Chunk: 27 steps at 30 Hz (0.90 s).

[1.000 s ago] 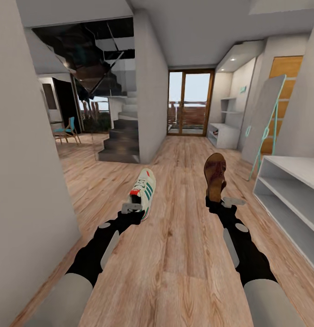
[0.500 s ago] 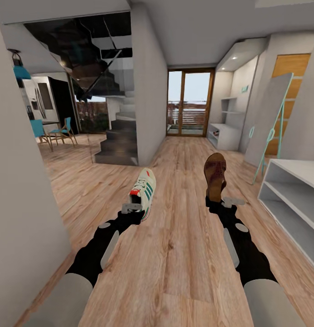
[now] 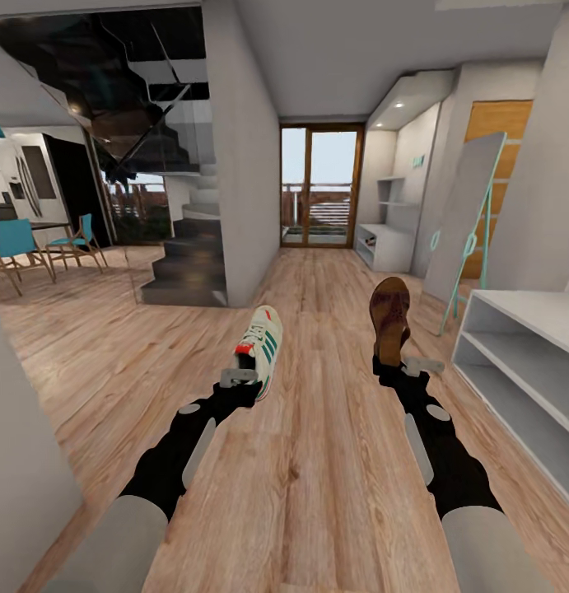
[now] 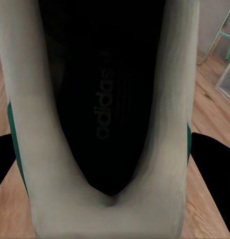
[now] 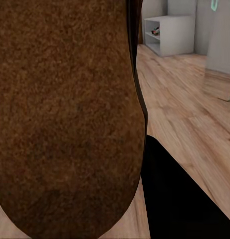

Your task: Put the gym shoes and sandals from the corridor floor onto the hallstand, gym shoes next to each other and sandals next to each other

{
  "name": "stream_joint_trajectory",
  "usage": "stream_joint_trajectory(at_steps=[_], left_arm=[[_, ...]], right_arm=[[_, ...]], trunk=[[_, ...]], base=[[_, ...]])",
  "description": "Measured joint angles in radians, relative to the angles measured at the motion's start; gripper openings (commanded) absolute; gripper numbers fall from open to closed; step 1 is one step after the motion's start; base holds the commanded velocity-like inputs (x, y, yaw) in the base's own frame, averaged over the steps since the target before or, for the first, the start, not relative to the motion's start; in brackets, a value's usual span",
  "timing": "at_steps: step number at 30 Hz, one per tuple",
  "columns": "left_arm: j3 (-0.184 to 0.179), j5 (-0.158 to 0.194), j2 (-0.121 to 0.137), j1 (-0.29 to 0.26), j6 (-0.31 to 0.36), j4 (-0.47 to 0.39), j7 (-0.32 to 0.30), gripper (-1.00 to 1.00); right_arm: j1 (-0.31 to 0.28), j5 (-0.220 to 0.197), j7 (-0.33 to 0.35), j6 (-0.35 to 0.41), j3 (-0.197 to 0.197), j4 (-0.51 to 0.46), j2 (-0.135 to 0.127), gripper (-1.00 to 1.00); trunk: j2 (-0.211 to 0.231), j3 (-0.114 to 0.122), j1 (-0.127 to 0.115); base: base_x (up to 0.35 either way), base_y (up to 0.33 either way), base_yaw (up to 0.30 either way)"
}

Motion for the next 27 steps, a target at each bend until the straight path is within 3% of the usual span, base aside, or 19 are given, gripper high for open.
stream_joint_trajectory(at_steps=[27], left_arm=[[0.0, 0.0, 0.001, 0.0, 0.0, 0.0, 0.001, -1.0]], right_arm=[[0.0, 0.0, 0.0, 0.0, 0.0, 0.0, 0.0, -1.0]], trunk=[[0.0, 0.0, 0.0]], base=[[0.347, 0.0, 0.0]])
